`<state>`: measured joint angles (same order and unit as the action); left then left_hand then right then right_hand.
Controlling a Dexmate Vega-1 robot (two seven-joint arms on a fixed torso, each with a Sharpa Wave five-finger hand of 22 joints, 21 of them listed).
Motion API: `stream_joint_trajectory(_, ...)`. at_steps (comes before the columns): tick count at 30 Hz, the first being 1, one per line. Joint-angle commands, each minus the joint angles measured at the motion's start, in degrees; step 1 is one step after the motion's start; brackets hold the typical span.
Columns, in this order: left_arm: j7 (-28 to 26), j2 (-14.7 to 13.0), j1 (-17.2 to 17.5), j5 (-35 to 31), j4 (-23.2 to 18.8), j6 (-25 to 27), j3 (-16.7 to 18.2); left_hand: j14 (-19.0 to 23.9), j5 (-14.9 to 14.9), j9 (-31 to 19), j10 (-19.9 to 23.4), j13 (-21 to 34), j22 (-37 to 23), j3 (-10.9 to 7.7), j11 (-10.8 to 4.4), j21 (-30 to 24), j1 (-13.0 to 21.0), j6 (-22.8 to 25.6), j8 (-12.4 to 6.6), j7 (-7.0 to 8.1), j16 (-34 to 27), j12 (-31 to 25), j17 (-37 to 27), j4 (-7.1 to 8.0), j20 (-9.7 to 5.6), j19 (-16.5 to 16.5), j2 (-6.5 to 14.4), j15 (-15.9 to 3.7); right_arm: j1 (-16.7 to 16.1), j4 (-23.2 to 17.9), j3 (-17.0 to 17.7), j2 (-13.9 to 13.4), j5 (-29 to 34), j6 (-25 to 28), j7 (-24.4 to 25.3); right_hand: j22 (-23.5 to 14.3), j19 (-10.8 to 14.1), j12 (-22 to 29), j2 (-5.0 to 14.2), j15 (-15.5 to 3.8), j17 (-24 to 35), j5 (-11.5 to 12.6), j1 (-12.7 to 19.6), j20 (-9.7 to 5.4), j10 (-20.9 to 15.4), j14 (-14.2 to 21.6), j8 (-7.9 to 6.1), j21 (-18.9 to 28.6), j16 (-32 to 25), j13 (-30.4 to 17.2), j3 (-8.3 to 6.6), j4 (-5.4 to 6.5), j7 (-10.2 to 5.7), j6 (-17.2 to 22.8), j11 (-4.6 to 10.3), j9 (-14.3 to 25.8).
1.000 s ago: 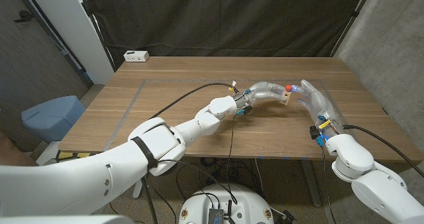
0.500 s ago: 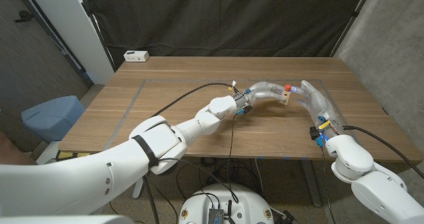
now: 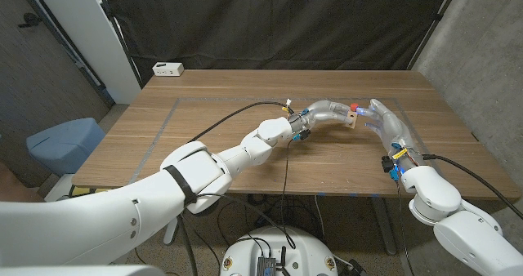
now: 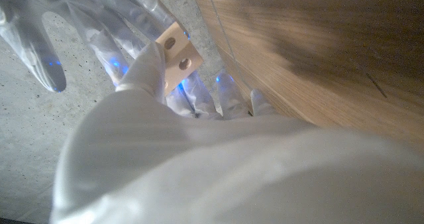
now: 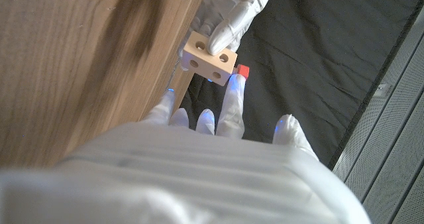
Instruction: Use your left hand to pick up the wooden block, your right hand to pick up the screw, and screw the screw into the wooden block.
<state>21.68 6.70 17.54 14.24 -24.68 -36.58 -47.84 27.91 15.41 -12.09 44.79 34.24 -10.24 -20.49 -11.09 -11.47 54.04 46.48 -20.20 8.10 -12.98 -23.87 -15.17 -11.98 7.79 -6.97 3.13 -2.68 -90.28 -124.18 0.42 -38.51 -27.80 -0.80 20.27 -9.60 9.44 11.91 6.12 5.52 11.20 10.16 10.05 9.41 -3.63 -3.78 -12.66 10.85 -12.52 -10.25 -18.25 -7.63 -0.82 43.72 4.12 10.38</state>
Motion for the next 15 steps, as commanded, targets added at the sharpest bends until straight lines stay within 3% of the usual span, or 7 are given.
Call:
stream_joint_trajectory(1, -0.06, 0.06, -0.02, -0.08, 0.01, 0.17, -0.12, 0.45, 0.39, -0.3, 0.54, 0.31, -0.24, -3.65, -0.01, -0.34, -3.49, 4.17, -1.41, -1.03, 0.16, -1.39, -0.19, 3.15, 0.06, -0.36, 4.14, -3.57, 0.19, 0.61, 0.07, -1.48, -0.44, -0.55, -1.85, -0.19, 0.38, 0.28, 0.14, 0.12, 0.11, -0.09, 0.26, 0.09, -0.53, 0.29, 0.1, 0.26, -0.18, -0.16, -0.39, 0.28, 0.06, 0.6, 0.32, 0.01)
stream_joint_trajectory(15, -0.53, -0.19, 0.27, -0.25, -0.55, 0.21, -0.17, 0.42, 0.36, -0.3, 0.55, 0.24, -0.24, -3.66, 0.16, -0.33, -3.62, 4.33, -1.47, -0.96, 0.18, -1.37, -0.19, 3.2, 0.04, -0.38, 4.12, -3.57, -1.41, -0.02, 1.51, -1.02, -0.38, -0.69, -0.64, -0.19, 0.39, 0.13, 0.18, 0.08, 0.14, -0.07, 0.14, 0.11, -0.94, 0.34, 0.4, 0.21, -0.12, -0.17, -0.39, 0.37, 0.01, 0.91, 0.09, 0.02)
